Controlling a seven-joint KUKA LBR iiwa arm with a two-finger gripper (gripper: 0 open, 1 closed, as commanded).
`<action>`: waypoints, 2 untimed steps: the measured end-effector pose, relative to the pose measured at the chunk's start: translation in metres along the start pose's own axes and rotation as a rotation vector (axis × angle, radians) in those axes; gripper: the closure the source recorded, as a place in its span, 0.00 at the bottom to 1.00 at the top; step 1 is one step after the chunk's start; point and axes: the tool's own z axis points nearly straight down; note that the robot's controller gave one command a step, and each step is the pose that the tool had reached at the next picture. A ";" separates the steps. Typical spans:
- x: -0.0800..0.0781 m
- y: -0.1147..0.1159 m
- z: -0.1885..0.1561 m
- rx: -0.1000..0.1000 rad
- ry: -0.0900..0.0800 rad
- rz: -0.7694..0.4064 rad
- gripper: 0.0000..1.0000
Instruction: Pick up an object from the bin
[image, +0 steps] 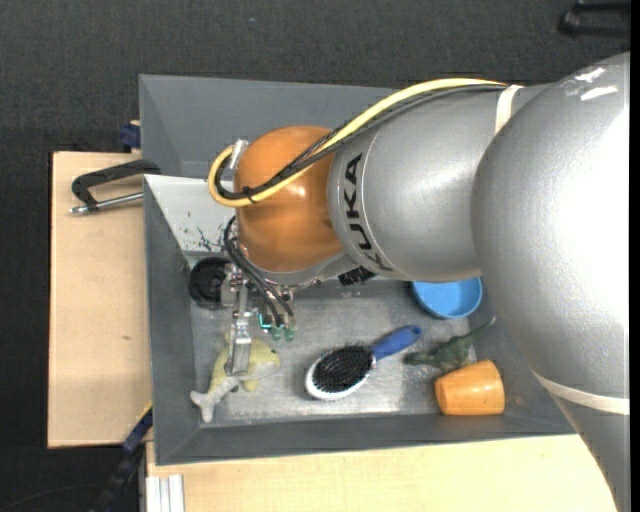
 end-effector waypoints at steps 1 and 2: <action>0.041 -0.046 0.080 0.002 -0.004 -0.210 0.00; 0.039 -0.045 0.078 -0.002 -0.010 -0.210 1.00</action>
Offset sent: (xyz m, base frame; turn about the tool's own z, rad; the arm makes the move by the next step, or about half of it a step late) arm -0.0409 -0.0459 -0.0788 -0.2106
